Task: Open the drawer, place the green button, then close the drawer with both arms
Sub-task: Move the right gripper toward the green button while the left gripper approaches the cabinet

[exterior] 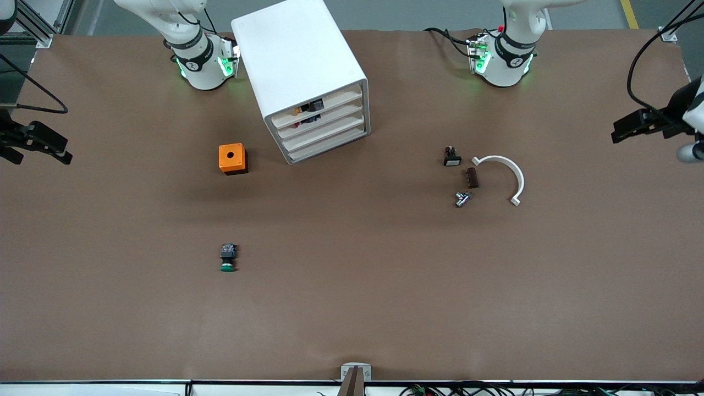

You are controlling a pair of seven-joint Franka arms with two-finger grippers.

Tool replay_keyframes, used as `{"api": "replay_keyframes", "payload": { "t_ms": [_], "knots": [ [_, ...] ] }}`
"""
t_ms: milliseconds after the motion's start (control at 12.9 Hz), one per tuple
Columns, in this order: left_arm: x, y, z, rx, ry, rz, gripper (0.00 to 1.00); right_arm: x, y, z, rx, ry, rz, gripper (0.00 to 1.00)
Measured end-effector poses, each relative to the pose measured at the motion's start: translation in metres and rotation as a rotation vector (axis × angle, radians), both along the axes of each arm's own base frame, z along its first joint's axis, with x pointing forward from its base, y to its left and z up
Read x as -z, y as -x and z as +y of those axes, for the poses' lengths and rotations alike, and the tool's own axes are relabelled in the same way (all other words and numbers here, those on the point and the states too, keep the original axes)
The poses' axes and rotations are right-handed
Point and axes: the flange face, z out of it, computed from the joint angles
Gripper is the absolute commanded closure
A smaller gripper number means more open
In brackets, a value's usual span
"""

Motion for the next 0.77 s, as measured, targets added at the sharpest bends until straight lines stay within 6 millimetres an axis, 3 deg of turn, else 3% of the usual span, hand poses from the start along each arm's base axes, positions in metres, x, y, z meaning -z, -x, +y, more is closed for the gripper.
{"api": "replay_keyframes", "payload": {
  "t_ms": [232,464,619,773],
  "knots": [
    [0.067,-0.029,-0.010,-0.028,0.007,0.109,0.00,0.000,-0.002,0.006,-0.023,0.002,-0.008,0.00],
    [0.143,-0.051,-0.038,-0.178,0.011,0.226,0.00,0.015,-0.008,0.035,-0.090,0.001,0.021,0.01],
    [0.183,-0.058,-0.068,-0.298,-0.014,0.283,0.00,0.044,-0.019,0.056,-0.125,-0.019,0.064,0.01],
    [0.210,-0.057,-0.113,-0.423,-0.062,0.321,0.00,0.100,-0.045,0.078,-0.130,-0.111,0.105,0.01]
  ]
}}
